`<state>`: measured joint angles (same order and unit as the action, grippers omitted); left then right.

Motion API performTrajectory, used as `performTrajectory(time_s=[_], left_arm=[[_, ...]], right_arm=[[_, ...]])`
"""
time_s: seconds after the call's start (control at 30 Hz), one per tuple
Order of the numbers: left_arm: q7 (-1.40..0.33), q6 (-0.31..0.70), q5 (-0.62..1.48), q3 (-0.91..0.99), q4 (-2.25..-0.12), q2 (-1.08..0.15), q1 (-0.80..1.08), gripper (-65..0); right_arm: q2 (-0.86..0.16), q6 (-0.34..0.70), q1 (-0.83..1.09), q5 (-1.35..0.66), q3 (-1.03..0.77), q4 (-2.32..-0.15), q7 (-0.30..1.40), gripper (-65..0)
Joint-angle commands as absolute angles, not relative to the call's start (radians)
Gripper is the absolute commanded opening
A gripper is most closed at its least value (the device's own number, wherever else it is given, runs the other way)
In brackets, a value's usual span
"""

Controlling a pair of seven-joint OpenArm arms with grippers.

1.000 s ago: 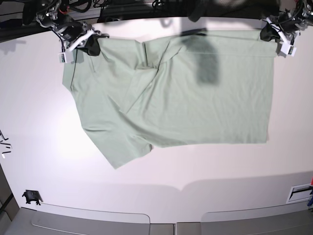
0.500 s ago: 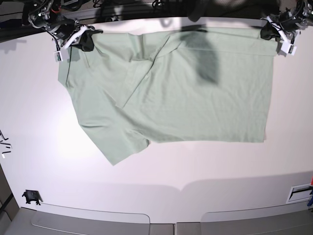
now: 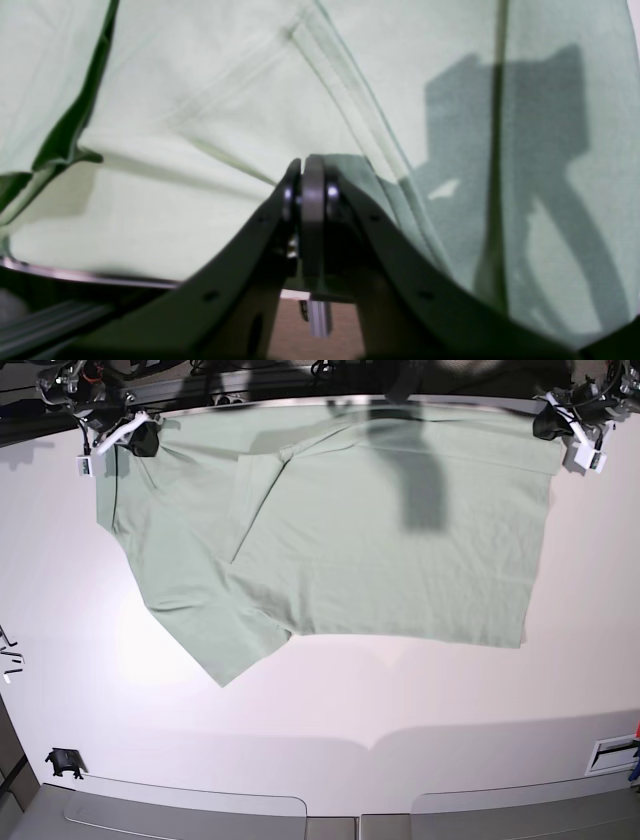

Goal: Fold the T-shirt properly
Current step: 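Grasp the collar edge with both grippers and drag it toward the robot, then release the right gripper and move it to the sleeve side of the shirt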

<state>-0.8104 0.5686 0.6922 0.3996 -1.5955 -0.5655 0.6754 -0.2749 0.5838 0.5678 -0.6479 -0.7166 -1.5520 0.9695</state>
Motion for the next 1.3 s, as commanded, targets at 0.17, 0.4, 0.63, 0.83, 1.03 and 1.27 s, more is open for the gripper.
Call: performTrajectory(time_s=[0.17, 0.4, 0.63, 0.83, 1.03, 1.27], left_arm=[[-0.915, 0.545, 0.595, 0.394, -1.586, -0.572, 0.701, -65.0], [-0.912, 0.545, 0.595, 0.394, -1.645, -0.572, 0.7, -65.0], [-0.882, 0.545, 0.595, 0.394, -1.73, -0.572, 0.699, -53.7], [-0.865, 0.545, 0.595, 0.411, -1.821, -0.571, 0.698, -49.2], [-0.807, 0.545, 0.595, 0.522, -1.941, -0.572, 0.698, -49.2], [-0.702, 0.545, 0.595, 0.635, -1.983, -0.571, 0.698, -40.7]], right_arm=[[-0.286, 0.565, 0.584, -0.64, -0.723, -1.573, 1.058, -65.0], [-0.286, 0.565, 0.584, -0.64, -0.723, -1.661, 1.066, -65.0], [-0.286, 0.565, 0.582, -0.645, -0.723, -1.785, 1.062, -60.1], [-0.286, 0.565, 0.577, -0.716, -0.723, -1.887, 1.027, -60.1], [-0.286, 0.566, 0.503, -0.714, -0.723, -1.922, 0.947, -60.1], [-0.286, 0.569, 0.352, -0.602, -0.72, -1.917, 0.878, -41.7]])
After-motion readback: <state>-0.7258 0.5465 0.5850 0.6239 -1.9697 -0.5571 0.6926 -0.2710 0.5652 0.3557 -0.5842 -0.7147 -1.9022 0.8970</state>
